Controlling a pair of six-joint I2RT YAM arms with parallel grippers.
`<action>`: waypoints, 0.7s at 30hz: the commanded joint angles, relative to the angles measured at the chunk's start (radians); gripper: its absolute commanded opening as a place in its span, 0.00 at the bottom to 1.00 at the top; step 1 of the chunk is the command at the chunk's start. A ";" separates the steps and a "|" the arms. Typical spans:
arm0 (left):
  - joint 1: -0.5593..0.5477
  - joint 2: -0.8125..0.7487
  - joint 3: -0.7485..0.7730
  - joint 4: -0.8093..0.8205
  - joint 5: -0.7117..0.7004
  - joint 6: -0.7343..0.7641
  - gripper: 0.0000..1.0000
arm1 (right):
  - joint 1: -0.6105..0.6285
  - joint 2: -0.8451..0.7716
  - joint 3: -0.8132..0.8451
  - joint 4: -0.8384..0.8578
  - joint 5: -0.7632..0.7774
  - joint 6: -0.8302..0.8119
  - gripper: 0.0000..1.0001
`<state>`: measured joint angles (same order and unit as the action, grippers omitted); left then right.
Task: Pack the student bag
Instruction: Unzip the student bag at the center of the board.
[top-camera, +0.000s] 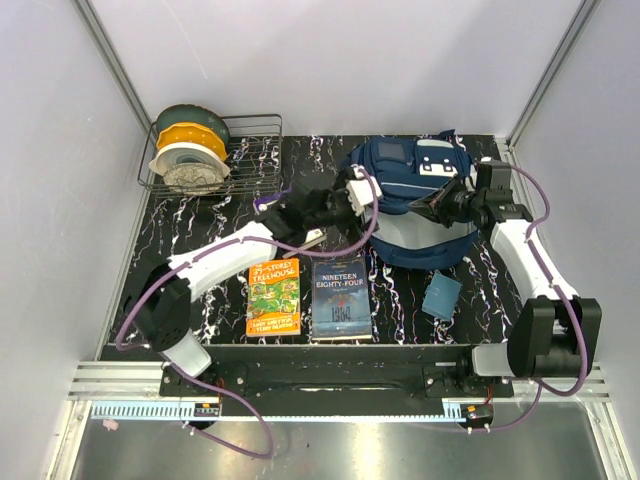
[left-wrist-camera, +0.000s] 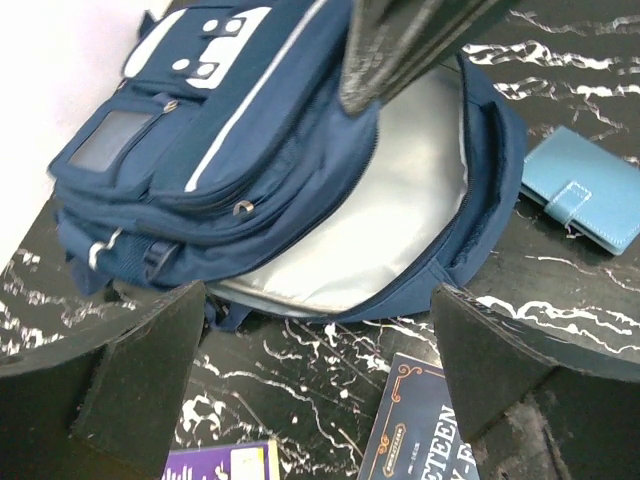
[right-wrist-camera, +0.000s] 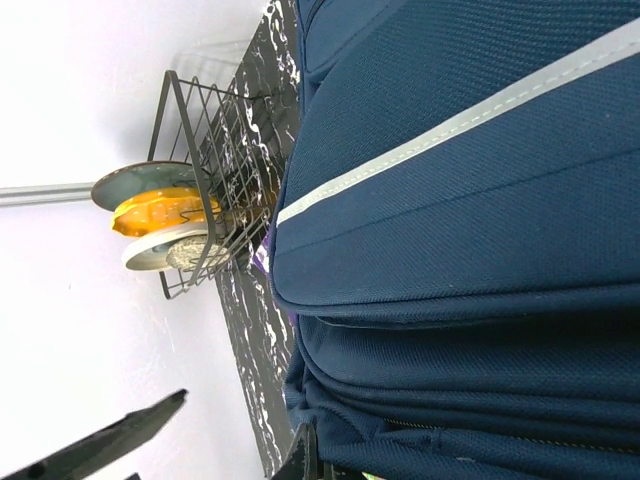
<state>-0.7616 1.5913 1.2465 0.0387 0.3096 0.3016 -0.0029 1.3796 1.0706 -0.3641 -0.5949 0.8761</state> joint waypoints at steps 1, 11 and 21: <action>-0.070 0.065 0.057 0.136 0.000 0.163 0.99 | -0.002 -0.106 -0.017 0.070 -0.066 -0.008 0.00; -0.119 0.196 0.160 0.168 -0.063 0.188 0.95 | -0.002 -0.195 -0.055 0.070 -0.088 0.035 0.00; -0.114 0.295 0.329 0.040 -0.191 0.073 0.00 | -0.002 -0.198 -0.074 0.080 -0.085 0.031 0.13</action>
<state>-0.8833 1.8511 1.4578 0.0803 0.2062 0.4191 -0.0078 1.2148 0.9859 -0.3405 -0.6197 0.9089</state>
